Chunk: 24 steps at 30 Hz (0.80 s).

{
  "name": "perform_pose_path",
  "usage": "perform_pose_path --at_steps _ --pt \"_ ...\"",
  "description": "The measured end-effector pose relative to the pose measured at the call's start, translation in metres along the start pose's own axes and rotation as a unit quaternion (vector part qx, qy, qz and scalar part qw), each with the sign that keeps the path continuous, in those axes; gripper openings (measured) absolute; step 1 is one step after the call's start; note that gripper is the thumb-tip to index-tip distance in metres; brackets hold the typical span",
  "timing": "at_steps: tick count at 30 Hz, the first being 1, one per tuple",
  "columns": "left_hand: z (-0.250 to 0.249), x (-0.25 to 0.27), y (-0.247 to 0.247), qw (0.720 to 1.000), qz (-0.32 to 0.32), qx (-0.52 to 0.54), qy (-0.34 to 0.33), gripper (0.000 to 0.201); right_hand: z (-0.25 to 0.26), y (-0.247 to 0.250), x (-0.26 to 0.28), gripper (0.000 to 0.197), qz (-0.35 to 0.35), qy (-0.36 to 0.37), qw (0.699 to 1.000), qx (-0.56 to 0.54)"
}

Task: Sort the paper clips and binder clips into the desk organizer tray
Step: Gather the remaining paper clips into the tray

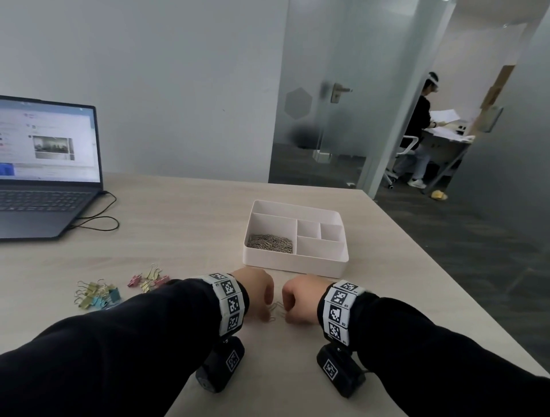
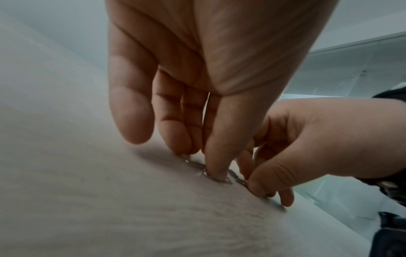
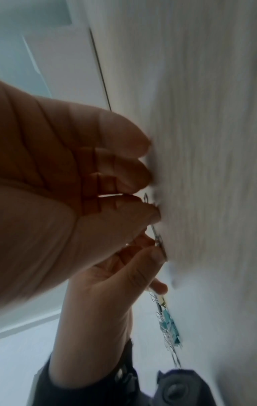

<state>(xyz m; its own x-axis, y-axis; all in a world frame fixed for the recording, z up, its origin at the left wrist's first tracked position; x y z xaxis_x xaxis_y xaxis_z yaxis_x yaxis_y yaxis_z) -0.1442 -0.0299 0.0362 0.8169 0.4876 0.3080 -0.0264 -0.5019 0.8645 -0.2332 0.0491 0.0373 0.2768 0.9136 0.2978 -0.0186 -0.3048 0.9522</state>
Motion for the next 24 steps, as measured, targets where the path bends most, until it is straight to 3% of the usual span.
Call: perform_pose_path --at_steps 5,11,24 --pt "-0.003 -0.007 -0.004 1.0 -0.012 -0.02 -0.004 0.032 0.001 -0.001 -0.004 0.038 0.0 -0.031 0.999 -0.03" --pt "-0.004 -0.011 0.001 1.0 0.002 0.006 0.017 0.022 0.001 0.003 -0.014 0.017 0.011 -0.034 0.999 -0.009" --pt "-0.004 -0.014 -0.003 0.997 0.066 -0.011 0.031 0.033 -0.002 -0.011 -0.013 0.014 0.072 -0.011 0.996 -0.048"
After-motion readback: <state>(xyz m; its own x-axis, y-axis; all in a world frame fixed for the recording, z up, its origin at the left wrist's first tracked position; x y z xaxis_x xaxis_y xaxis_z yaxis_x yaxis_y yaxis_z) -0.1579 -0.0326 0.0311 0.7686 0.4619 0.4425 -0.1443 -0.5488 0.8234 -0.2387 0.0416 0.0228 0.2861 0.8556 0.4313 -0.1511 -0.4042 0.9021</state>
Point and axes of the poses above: each hand's wrist, its own x-axis away from the middle knuckle, its own y-axis out of the back of the hand, z = x × y, the point moved 5 cm from there along -x, towards the middle knuckle, and after that the axes turned 11 degrees about x, right-handed, at the moved point
